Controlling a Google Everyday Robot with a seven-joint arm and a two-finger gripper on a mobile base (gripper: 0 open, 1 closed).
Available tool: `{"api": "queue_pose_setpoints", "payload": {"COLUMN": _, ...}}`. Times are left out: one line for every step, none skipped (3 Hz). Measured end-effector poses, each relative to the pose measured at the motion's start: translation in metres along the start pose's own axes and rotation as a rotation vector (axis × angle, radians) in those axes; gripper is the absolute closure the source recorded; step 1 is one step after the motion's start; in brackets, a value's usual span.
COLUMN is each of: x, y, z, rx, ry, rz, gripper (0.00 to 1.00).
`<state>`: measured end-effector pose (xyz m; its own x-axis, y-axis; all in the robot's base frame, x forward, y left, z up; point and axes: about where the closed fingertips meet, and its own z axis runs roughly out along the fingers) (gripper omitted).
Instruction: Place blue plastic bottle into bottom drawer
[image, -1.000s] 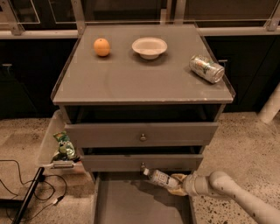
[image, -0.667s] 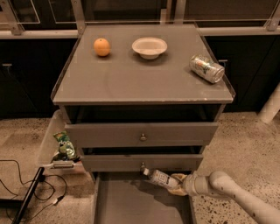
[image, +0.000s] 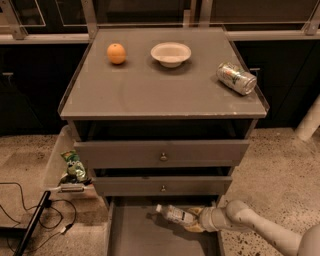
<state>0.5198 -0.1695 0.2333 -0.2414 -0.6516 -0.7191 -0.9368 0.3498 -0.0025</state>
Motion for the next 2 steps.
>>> {"api": "queue_pose_setpoints", "payload": {"x": 0.017, "y": 0.016, "z": 0.022, "rx": -0.069, "ry": 0.042, "rz": -0.014, "gripper": 1.0}}
{"api": "queue_pose_setpoints", "payload": {"x": 0.029, "y": 0.028, "z": 0.039, "rx": -0.11, "ry": 0.068, "rz": -0.034, "gripper": 1.0}}
